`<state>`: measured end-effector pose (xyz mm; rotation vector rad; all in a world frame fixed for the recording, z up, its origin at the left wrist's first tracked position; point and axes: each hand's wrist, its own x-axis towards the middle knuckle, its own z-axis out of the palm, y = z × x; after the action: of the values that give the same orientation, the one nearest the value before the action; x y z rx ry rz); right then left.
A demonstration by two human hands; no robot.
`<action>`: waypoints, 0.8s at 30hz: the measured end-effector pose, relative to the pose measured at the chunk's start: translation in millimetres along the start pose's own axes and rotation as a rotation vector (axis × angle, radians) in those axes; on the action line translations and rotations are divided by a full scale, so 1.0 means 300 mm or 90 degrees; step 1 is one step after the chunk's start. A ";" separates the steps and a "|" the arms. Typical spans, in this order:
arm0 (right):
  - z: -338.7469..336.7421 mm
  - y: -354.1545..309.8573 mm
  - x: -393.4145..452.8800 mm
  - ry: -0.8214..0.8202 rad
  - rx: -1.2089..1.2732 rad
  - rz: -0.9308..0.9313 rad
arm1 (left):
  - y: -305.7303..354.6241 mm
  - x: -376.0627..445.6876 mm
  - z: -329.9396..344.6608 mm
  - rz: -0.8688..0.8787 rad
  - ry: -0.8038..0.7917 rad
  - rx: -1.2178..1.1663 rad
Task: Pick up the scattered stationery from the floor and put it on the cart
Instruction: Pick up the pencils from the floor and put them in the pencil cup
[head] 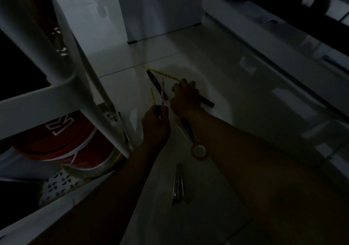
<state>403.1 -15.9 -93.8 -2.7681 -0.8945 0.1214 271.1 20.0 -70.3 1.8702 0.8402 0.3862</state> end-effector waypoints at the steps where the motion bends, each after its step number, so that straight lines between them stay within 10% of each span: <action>1: 0.012 -0.011 0.018 -0.010 -0.042 -0.007 | -0.006 0.001 -0.001 0.000 -0.002 -0.005; 12: 0.045 -0.046 0.204 -0.199 -0.105 0.051 | -0.051 -0.018 -0.037 -0.004 -0.042 -0.015; 24: -0.031 -0.055 0.154 0.038 -0.008 0.025 | -0.014 -0.052 -0.043 0.042 -0.044 -0.012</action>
<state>432.6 22.3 -81.4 -2.7852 -0.8299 0.0402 250.8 18.7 -66.8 1.8864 0.7277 0.3668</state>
